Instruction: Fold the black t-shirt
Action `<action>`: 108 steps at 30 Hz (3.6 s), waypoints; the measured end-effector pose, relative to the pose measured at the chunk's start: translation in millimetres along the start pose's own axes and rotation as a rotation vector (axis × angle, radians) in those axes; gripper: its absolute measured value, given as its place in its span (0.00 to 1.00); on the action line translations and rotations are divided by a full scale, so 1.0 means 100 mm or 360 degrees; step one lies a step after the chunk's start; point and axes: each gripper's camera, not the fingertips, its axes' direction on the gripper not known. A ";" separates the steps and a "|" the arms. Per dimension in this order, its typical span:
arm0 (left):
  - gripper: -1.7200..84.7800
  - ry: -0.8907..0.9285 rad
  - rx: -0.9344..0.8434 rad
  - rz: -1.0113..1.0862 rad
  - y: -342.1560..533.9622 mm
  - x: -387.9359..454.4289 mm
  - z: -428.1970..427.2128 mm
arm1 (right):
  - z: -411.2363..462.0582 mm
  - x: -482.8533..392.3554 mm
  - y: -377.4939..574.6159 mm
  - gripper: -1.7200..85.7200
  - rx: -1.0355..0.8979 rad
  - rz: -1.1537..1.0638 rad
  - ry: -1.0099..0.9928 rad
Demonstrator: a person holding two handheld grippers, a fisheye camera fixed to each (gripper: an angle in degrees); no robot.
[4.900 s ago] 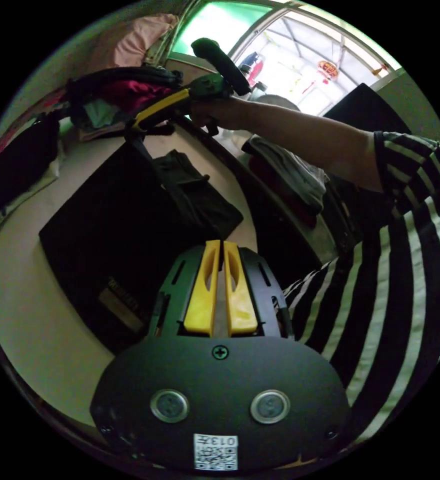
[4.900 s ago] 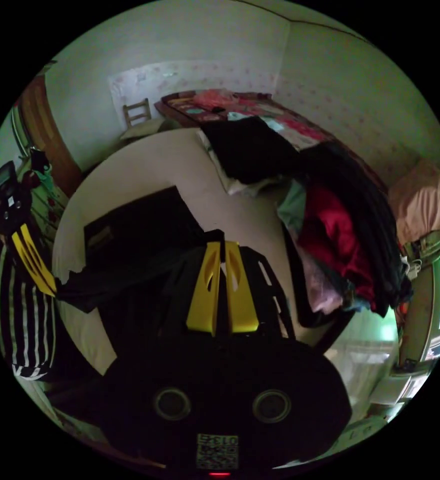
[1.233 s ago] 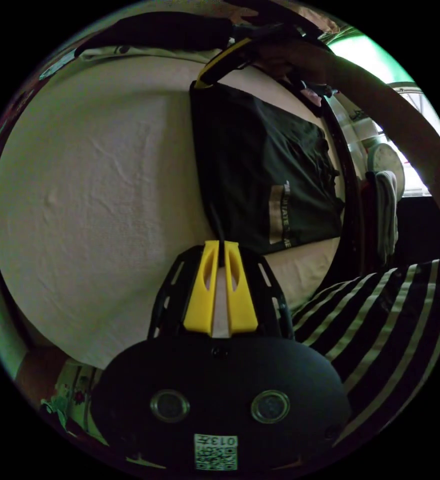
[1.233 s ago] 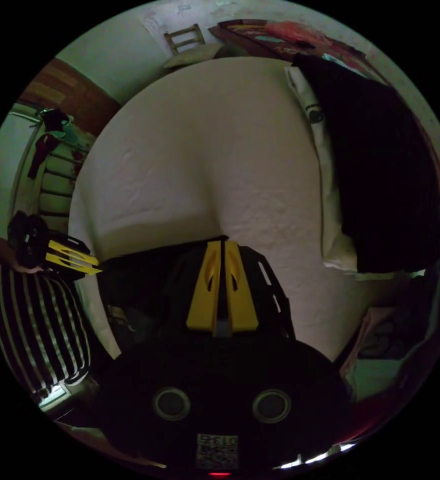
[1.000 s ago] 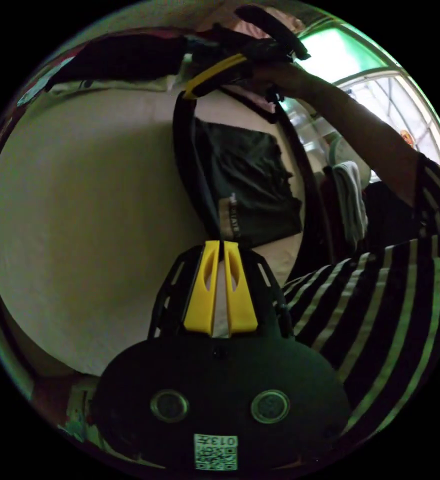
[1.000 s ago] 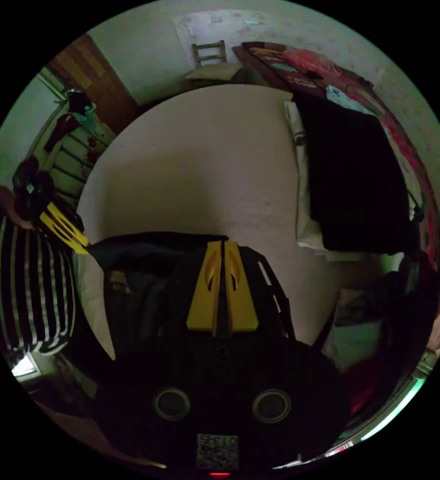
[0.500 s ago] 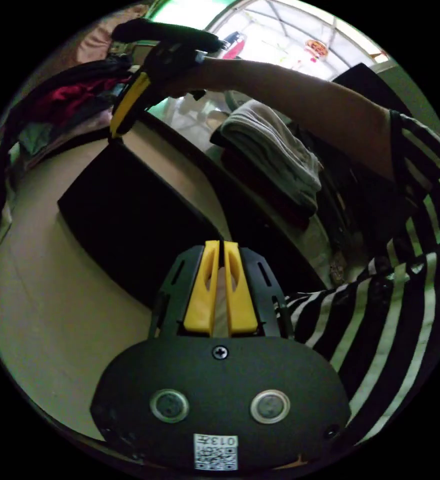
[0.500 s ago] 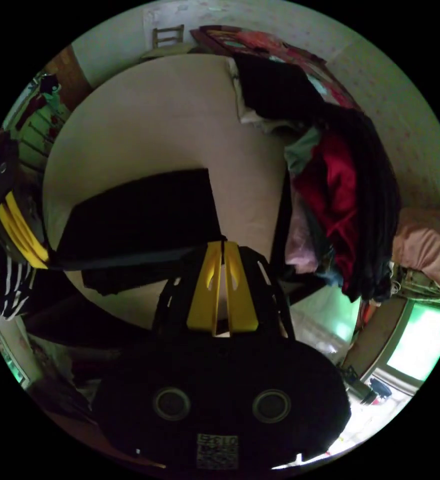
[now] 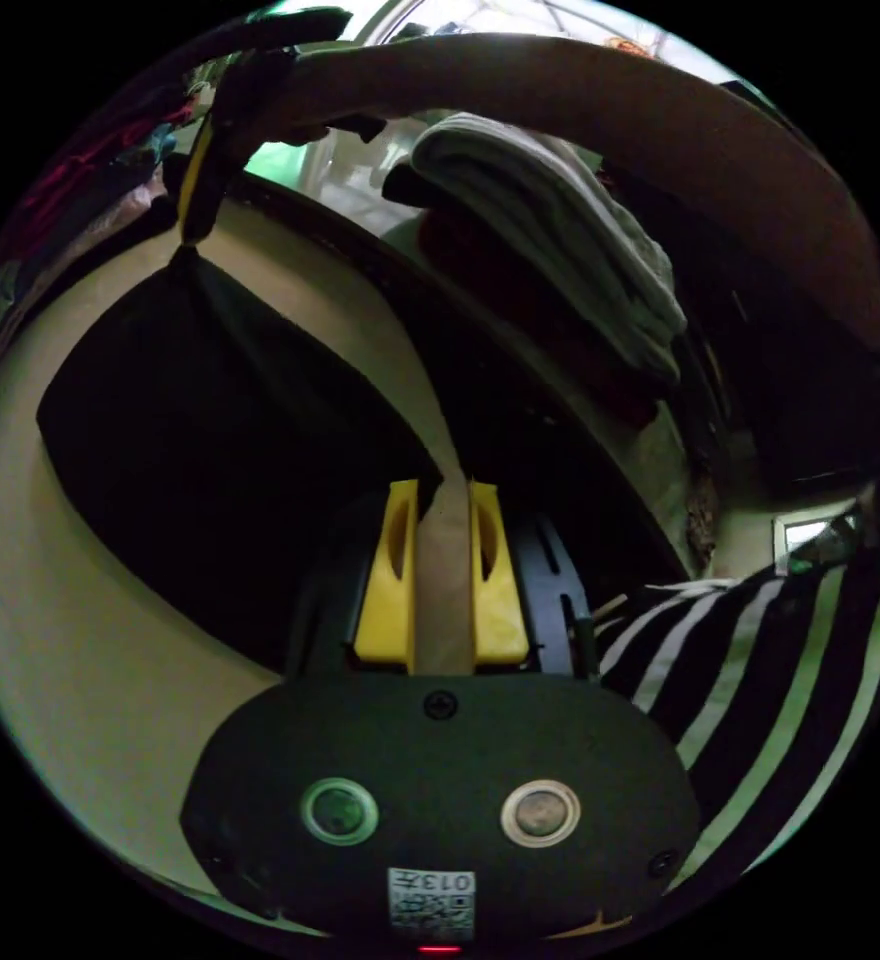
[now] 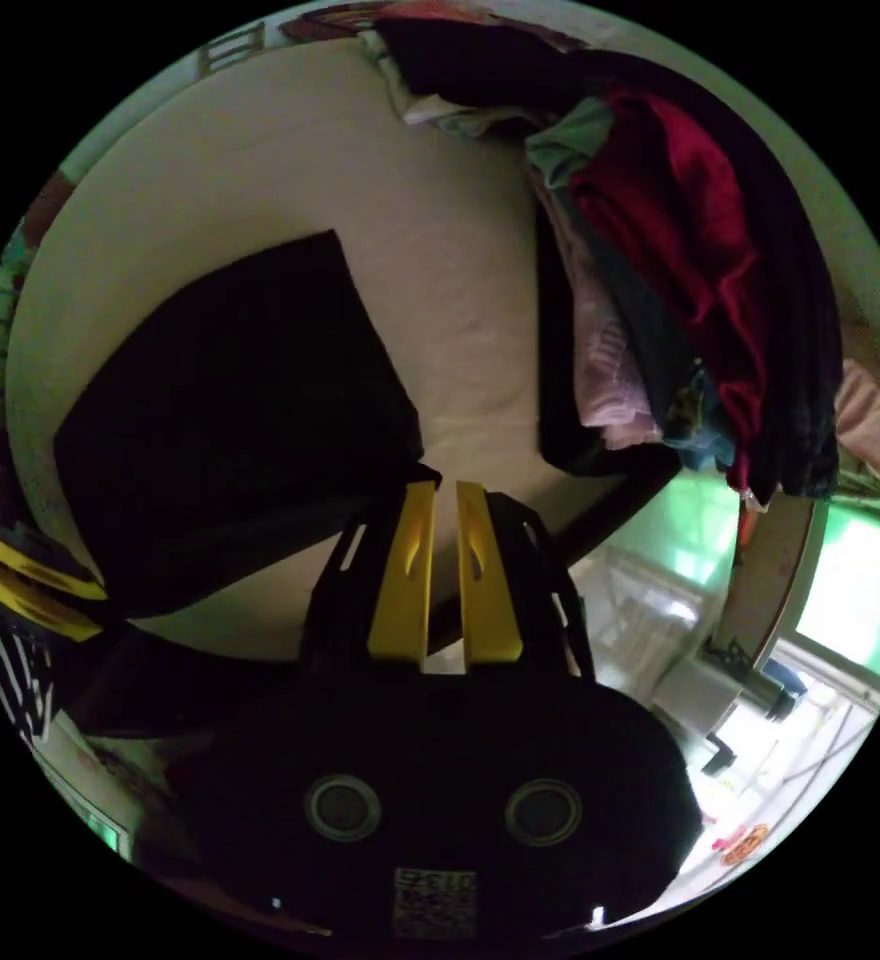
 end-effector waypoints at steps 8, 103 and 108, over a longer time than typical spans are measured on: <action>0.12 -0.0265 0.0281 -0.0388 0.33 -0.57 -0.64 | -0.57 0.12 1.08 0.11 0.0450 0.0631 -0.0193; 0.08 -0.0533 0.0751 0.0635 -4.39 2.74 -0.94 | -1.49 -1.62 7.02 0.08 0.0398 0.1735 0.0480; 0.04 -0.0720 0.0507 0.0774 -4.51 3.26 -0.47 | -0.94 -1.50 6.53 0.03 0.0184 0.1663 0.0457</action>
